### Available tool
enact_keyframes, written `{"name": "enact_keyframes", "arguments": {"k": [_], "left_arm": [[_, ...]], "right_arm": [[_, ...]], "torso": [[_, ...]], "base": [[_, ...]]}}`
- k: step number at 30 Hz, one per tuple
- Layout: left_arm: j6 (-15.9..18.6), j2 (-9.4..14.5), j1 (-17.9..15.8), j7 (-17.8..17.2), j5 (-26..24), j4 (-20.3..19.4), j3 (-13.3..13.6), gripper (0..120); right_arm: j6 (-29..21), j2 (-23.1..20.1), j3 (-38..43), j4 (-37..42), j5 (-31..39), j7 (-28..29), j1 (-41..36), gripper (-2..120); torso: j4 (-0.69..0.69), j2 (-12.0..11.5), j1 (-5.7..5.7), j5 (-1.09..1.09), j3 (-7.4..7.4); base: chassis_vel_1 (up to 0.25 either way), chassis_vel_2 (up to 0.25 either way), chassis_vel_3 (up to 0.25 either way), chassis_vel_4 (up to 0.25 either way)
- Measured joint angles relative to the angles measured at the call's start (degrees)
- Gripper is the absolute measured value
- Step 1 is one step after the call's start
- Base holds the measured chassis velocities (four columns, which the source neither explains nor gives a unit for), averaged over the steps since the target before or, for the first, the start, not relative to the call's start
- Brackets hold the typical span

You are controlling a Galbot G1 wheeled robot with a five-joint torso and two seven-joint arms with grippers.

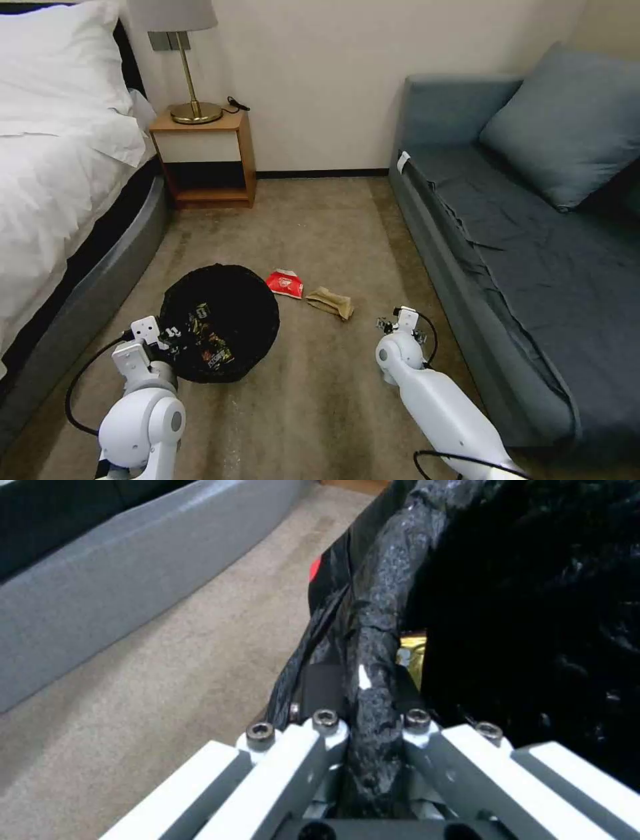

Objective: Pick up the trash bin, then pick up the garbage on the floor and place it into the trash bin.

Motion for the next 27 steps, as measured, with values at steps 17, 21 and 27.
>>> {"name": "enact_keyframes", "arguments": {"k": [17, 21, 27], "left_arm": [[-0.21, -0.05, 0.53, -0.01, 0.16, -0.51, -0.57, 2], [-0.25, -0.06, 0.59, -0.02, 0.16, -0.69, -0.59, 2], [-0.26, -0.03, 0.38, -0.06, 0.15, -0.90, -0.82, 2]], "right_arm": [[4.29, 4.84, 0.83, -15.85, -6.11, -5.37, 2.97, 100], [4.59, 5.11, 0.98, -16.28, -6.79, -5.48, 2.56, 99], [5.19, 5.44, 1.16, -16.39, -7.74, -5.97, 1.75, 78]], "torso": [[0.00, 0.00, 0.00, -0.01, -0.01], [0.00, 0.00, 0.00, 0.00, -0.01], [0.00, 0.00, 0.00, 0.00, -0.01]], "base": [[0.000, 0.000, 0.000, 0.000], [0.000, 0.000, 0.000, 0.000], [0.000, 0.000, 0.000, 0.000]]}}
